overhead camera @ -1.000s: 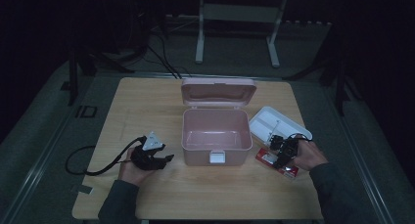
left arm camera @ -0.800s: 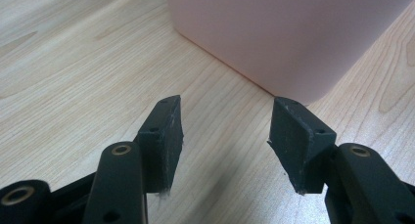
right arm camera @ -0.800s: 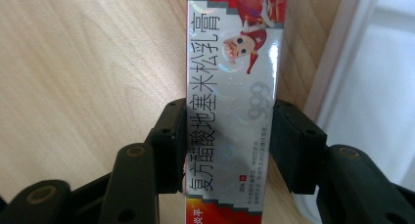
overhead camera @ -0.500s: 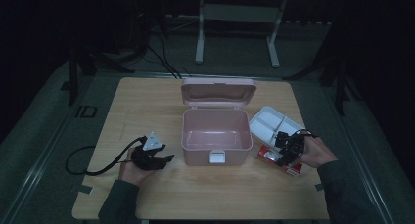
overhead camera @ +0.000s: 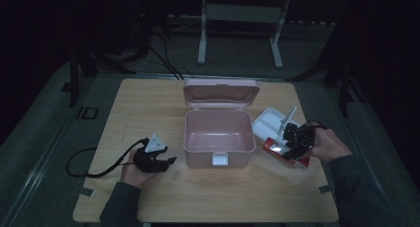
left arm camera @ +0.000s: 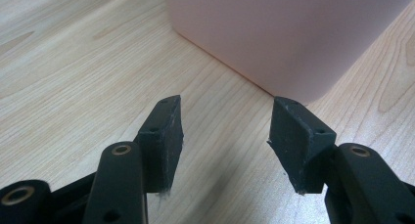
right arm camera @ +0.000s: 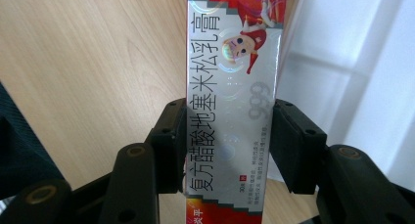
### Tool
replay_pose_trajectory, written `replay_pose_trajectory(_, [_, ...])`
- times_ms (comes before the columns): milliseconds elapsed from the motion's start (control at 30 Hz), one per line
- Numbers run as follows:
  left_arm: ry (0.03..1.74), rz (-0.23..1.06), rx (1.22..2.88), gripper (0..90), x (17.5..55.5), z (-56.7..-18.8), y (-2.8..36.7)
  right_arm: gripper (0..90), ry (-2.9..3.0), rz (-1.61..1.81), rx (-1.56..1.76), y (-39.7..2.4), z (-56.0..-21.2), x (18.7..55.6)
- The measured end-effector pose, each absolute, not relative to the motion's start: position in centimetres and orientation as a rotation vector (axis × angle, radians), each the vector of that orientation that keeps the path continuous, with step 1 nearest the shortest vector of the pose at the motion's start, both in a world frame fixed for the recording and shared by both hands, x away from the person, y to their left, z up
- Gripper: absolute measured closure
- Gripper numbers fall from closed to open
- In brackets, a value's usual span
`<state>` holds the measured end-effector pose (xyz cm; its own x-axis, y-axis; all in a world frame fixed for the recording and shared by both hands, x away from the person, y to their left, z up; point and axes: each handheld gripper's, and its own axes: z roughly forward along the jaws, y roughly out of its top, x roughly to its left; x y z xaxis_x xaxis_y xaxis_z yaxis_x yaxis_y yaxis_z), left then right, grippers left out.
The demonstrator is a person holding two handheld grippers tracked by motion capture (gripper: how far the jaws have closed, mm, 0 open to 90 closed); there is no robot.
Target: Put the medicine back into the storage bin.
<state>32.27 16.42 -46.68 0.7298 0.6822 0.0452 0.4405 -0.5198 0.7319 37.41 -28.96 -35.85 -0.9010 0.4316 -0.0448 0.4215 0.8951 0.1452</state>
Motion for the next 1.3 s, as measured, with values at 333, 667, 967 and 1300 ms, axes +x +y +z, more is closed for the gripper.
replay_pose_trajectory(333, [0.844, 0.426, 2.200, 45.6, 32.3, -46.7, 16.4, 51.5, 2.932, 0.229, 0.589, -27.7, -31.4, 37.3])
replay_pose_trajectory(667, [0.843, 0.424, 2.201, 45.7, 32.3, -46.7, 16.4, 51.5, 2.900, 0.272, 0.483, -25.3, -28.9, 37.1])
replay_pose_trajectory(967, [0.845, 0.426, 2.200, 45.7, 32.3, -46.6, 16.4, 51.5, 2.910, 0.236, 0.373, -22.0, -28.1, 37.4])
replay_pose_trajectory(1300, [0.842, 0.425, 2.201, 45.7, 32.2, -46.6, 16.5, 51.5, 2.945, 0.191, 0.247, -18.3, -27.9, 37.9])
